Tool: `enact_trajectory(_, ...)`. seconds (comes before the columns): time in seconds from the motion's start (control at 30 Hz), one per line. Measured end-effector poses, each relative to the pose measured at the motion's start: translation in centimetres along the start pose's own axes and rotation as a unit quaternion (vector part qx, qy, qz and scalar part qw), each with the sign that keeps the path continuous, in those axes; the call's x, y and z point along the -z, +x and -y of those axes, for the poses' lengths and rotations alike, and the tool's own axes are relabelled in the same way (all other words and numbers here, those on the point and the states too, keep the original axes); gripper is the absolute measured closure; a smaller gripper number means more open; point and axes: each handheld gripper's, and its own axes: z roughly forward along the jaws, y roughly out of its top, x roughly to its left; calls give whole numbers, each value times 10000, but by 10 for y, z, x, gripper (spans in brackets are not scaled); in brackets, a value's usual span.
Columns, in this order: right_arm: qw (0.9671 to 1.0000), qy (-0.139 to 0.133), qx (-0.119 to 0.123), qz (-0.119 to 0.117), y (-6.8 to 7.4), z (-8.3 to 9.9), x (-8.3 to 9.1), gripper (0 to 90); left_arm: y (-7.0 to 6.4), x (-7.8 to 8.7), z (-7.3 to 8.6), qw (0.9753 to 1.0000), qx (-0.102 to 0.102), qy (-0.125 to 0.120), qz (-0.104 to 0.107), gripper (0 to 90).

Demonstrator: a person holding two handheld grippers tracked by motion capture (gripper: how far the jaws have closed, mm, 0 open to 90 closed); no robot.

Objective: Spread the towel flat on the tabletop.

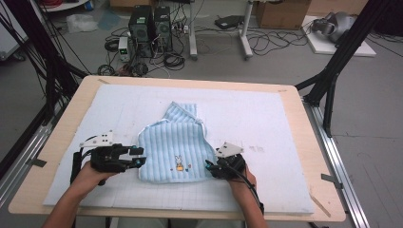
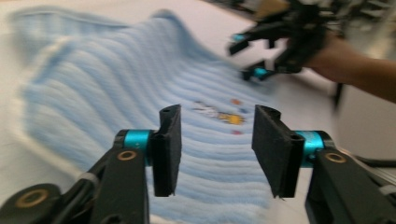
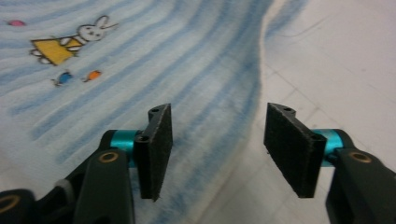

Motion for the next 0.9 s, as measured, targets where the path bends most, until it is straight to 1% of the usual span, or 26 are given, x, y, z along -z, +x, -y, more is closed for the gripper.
enact_trajectory(0.03, 10000, 39, 34, -37, 2, 0, -1, 473, 0, 0, 0, 10000, 0, 0, 0, 500)
enact_trajectory(0.07, 10000, 46, 38, -67, 2, -1, -2, 496, 3, -2, 2, 9985, 99, 29, -543, 492)
enact_trajectory(0.1, 9999, 65, -5, -79, 2, -1, -2, 507, 3, -2, 2, 9985, 99, 29, -543, 468)
enact_trajectory(0.13, 9998, 89, -136, -138, 0, -1, -3, 533, 4, -3, 4, 9971, 176, 11, -735, 466)
enact_trajectory(0.17, 9990, 90, -335, -271, -2, 0, -3, 584, 6, -4, 6, 9942, 270, 23, -1043, 460)
enact_trajectory(0.2, 9990, 90, -335, -271, -2, 0, -3, 584, 6, -4, 6, 9942, 270, 23, -1043, 450)
enact_trajectory(0.23, 9968, 115, -575, -542, -5, 1, -2, 732, 6, -5, 7, 9931, 267, 51, -1140, 447)
enact_trajectory(0.27, 9968, 115, -575, -542, -5, 1, -2, 732, 6, -6, 7, 9920, 264, 92, -1230, 447)
enact_trajectory(0.3, 9956, 155, -567, -730, -5, 1, 0, 859, 5, -7, 7, 9911, 269, 107, -1300, 440)
enact_trajectory(0.33, 9956, 155, -567, -730, -5, 1, 0, 859, 5, -8, 8, 9905, 280, 143, -1342, 440)
enact_trajectory(0.37, 9955, 223, -386, -838, -3, 1, 4, 865, 5, -9, 8, 9901, 291, 175, -1362, 435)
enact_trajectory(0.4, 9955, 223, -386, -838, -3, 1, 4, 865, 5, -10, 8, 9899, 273, 204, -1375, 435)
enact_trajectory(0.43, 9951, 221, -225, -938, -1, 4, 8, 864, 6, -12, 9, 9896, 300, 227, -1385, 426)
enact_trajectory(0.47, 9943, 240, -221, -1013, 0, 5, 11, 865, 6, -12, 9, 9896, 300, 227, -1385, 424)
enact_trajectory(0.5, 9931, 261, -208, -1125, 1, 7, 13, 865, 6, -12, 8, 9889, 313, 238, -1432, 421)
enact_trajectory(0.53, 9911, 263, -157, -1295, 2, 9, 16, 865, 6, -12, 8, 9889, 313, 238, -1432, 419)
enact_trajectory(0.57, 9895, 286, -70, -1412, 5, 11, 20, 865, 7, -11, 8, 9888, 328, 221, -1442, 418)
enact_trajectory(0.6, 9895, 286, -70, -1412, 5, 11, 20, 865, 7, -10, 8, 9888, 333, 210, -1438, 418)
enact_trajectory(0.67, 9859, 318, 28, -1642, 11, 16, 28, 865, 7, -8, 7, 9881, 350, 162, -1487, 417)
enact_trajectory(0.7, 9804, 345, 110, -1934, 14, 21, 36, 864, 8, -6, 7, 9885, 356, 138, -1466, 414)
enact_trajectory(0.73, 9804, 345, 110, -1934, 14, 21, 36, 864, 8, -5, 6, 9884, 365, 103, -1472, 414)
enact_trajectory(0.77, 9795, 342, 149, -1982, 16, 23, 39, 860, 7, -5, 5, 9887, 379, 80, -1450, 412)
enact_trajectory(0.8, 9792, 309, 111, -2002, 17, 24, 41, 820, 7, -5, 5, 9897, 410, 57, -1373, 415)
enact_trajectory(0.83, 9797, 208, 14, -1993, 15, 25, 43, 790, 7, -6, 5, 9908, 397, 49, -1289, 420)
enact_trajectory(0.87, 9804, 105, -105, -1964, 14, 25, 43, 743, 6, -7, 4, 9912, 353, 63, -1272, 427)
enact_trajectory(0.9, 9836, -130, -311, -1771, 8, 21, 43, 671, 5, -8, 3, 9916, 332, 63, -1244, 425)
